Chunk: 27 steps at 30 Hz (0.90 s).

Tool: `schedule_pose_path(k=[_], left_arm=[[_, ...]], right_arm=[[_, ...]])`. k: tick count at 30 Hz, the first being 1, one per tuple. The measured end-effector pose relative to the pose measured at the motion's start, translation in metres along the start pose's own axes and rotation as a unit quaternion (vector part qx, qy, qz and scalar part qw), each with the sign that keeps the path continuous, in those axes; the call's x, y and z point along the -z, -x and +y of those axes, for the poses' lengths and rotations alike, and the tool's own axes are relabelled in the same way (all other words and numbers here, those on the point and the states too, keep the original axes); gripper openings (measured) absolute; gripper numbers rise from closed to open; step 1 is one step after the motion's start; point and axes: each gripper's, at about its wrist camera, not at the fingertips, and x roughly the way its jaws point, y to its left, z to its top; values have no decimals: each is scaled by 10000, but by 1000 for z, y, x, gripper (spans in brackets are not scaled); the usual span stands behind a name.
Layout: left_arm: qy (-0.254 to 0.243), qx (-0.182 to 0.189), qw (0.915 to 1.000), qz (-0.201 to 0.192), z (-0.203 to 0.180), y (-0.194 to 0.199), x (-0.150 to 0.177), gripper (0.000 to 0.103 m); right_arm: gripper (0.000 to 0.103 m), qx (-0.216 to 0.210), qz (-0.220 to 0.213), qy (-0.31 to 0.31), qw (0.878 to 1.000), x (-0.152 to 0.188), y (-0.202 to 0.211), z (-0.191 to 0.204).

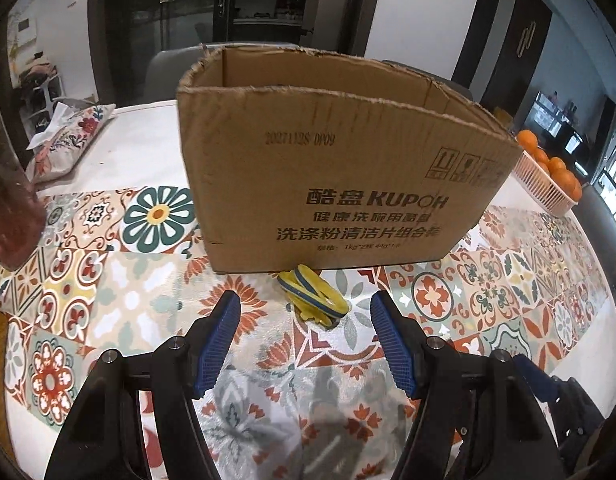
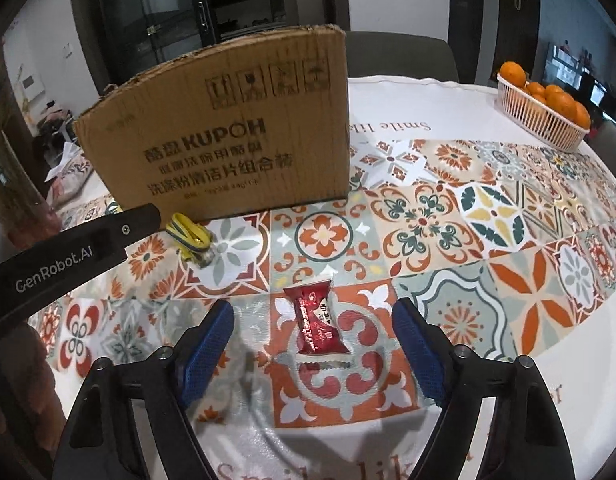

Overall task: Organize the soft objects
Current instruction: 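Grasp yellow-blue hair tie with left tool while right tool grasps red candy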

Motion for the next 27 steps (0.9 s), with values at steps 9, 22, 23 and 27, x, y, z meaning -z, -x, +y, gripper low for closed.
schedule_pose_path(k=[9, 22, 23, 27], left_arm=[[-61, 14, 10000, -23, -9, -28, -2, 67], [172, -298, 9990, 282, -11, -72, -7, 55], [171, -299, 9989, 306, -13, -75, -7, 54], [99, -354, 9988, 338, -17, -83, -7, 46]], right_arm=[[70, 153, -68, 28, 9999, 4, -16, 1], [53, 207, 22, 52, 9998, 5, -38, 3], [51, 195, 54, 34, 9998, 5, -40, 2], [39, 160, 83, 5, 9998, 5, -43, 0]])
